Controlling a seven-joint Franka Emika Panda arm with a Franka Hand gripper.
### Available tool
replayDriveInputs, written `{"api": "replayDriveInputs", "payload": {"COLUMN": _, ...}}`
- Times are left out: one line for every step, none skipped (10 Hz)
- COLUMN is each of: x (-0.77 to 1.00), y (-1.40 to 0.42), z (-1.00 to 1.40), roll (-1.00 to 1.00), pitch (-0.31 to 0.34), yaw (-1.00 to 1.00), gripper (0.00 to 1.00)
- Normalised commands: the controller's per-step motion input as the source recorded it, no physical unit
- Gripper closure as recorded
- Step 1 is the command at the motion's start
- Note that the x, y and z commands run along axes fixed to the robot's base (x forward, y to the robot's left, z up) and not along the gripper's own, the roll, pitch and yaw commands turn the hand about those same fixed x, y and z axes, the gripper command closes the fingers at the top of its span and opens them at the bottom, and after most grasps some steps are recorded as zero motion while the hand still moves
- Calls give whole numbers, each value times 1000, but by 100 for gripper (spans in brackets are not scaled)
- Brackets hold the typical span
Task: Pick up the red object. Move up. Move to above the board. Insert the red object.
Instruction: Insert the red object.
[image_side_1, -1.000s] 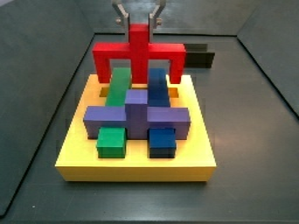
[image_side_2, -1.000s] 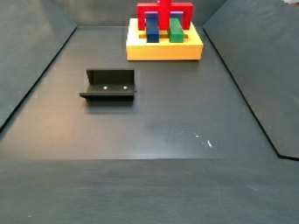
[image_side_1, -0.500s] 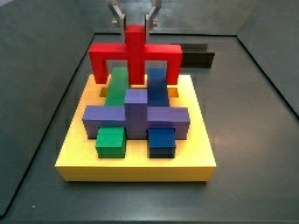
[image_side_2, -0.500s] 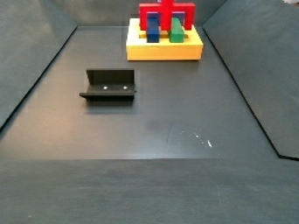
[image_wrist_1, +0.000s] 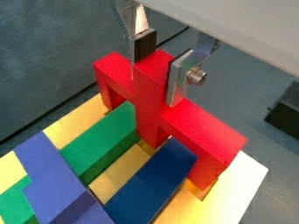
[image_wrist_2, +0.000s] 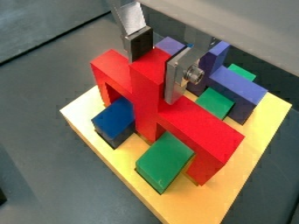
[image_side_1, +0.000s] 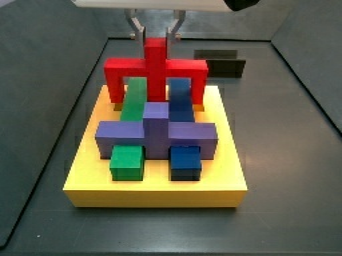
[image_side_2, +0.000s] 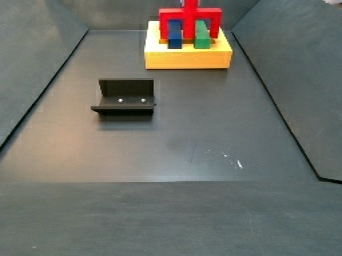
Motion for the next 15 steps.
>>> {"api": "replayDriveInputs", "payload": {"x": 3, "y": -54, "z": -89, "roll": 97, "pitch": -26, "yaw": 134, "gripper": 100}}
{"api": "replayDriveInputs", "payload": {"x": 71, "y": -69, "z": -97, "roll": 99, "pitch": -30, "yaw": 129, "gripper": 100}}
{"api": "replayDriveInputs", "payload": {"x": 131, "y": -57, "z": -46, "roll": 131, "pitch": -11, "yaw": 111, "gripper": 100}}
{"api": "replayDriveInputs", "payload": {"x": 134, "y": -49, "z": -69, "roll": 183, "pitch": -14, "yaw": 94, "gripper": 100}}
{"api": "replayDriveInputs", "payload": {"x": 163, "y": -20, "z": -109, "roll": 197, "pitch": -11, "yaw": 14, "gripper": 100}}
{"api": "replayDriveInputs", "payload": {"x": 200, "y": -3, "z": -117, "roll": 197, "pitch": -16, "yaw": 0, "gripper": 100}}
{"api": "replayDriveInputs", "payload": {"x": 200, "y": -14, "z": -49, "roll": 237, "pitch": 0, "yaw": 0, "gripper": 100}}
{"api": "replayDriveInputs", "payload": {"x": 86, "y": -3, "z": -74, "roll": 189, "pitch": 0, "yaw": 0, "gripper": 100}}
{"api": "replayDriveInputs", "payload": {"x": 9, "y": 0, "z": -57, "roll": 71, "pitch": -10, "yaw": 0, "gripper": 100}}
{"api": "replayDriveInputs", "payload": {"x": 0, "y": 0, "z": -94, "roll": 26, "pitch": -39, "yaw": 0, "gripper": 100}}
{"api": "replayDriveInputs", "payload": {"x": -151, "y": -31, "z": -106, "roll": 10, "pitch": -61, "yaw": 0, "gripper": 100}}
{"api": "replayDriveInputs", "payload": {"x": -14, "y": -140, "z": -140, "roll": 0, "pitch": -71, "yaw": -20, "gripper": 100}}
{"api": "replayDriveInputs", "payload": {"x": 0, "y": -143, "z": -171, "roll": 0, "pitch": -70, "yaw": -63, "gripper": 100}}
{"api": "replayDriveInputs", "payload": {"x": 0, "y": -137, "z": -103, "roll": -1, "pitch": -59, "yaw": -46, "gripper": 100}}
{"api": "replayDriveInputs", "payload": {"x": 0, "y": -51, "z": -103, "roll": 0, "pitch": -27, "yaw": -26, "gripper": 100}}
